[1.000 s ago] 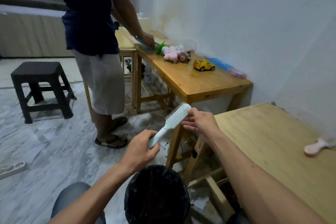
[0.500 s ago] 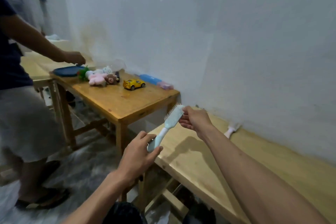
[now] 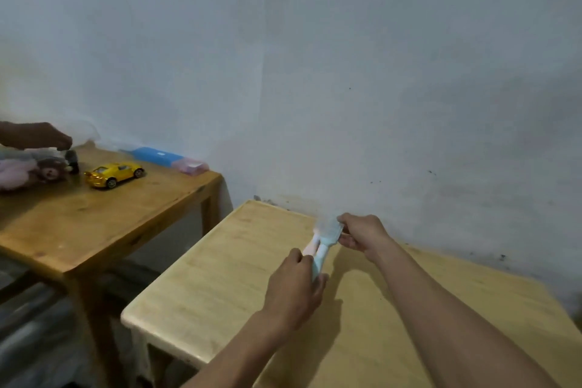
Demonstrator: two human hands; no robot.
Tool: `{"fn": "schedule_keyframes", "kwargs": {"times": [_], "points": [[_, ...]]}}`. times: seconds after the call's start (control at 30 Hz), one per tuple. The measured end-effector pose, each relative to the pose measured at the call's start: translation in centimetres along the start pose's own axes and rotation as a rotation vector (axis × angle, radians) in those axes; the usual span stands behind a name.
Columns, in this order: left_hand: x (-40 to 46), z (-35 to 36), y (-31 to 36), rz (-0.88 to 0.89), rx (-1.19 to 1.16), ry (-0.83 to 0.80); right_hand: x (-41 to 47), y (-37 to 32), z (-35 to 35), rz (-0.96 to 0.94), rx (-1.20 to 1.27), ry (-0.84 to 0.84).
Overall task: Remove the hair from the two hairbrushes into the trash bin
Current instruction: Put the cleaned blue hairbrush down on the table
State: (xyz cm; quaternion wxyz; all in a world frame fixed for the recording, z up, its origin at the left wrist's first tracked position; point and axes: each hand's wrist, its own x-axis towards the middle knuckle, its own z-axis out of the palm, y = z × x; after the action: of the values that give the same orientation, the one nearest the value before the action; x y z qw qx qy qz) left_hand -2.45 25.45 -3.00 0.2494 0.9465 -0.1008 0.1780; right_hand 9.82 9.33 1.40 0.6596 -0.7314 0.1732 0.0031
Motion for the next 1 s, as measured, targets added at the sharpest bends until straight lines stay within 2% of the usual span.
{"fn": "schedule_keyframes", "kwargs": {"times": [0.17,0.37,0.6,0.7,1.0], "points": [[3.2,4.6,1.8,0.068,-0.041,-0.139,5.4,2.3,-2.9,0.050,-0.085,0.117],[5.5,7.1,1.5,0.098,0.054,-0.225,9.7,4.2,-2.8,0.076,-0.049,0.135],[6.8,8.8,0.9,0.201,0.265,-0.114,12.4,4.2,-1.6,0.029,-0.200,0.170],[6.8,9.1,0.7,0.180,0.279,-0.083,12.7,4.0,-1.0,-0.017,-0.302,0.188],[7.3,9.8,0.2,0.159,0.266,-0.013,13.1,4.0,-0.4,-0.058,-0.388,0.221]]}}
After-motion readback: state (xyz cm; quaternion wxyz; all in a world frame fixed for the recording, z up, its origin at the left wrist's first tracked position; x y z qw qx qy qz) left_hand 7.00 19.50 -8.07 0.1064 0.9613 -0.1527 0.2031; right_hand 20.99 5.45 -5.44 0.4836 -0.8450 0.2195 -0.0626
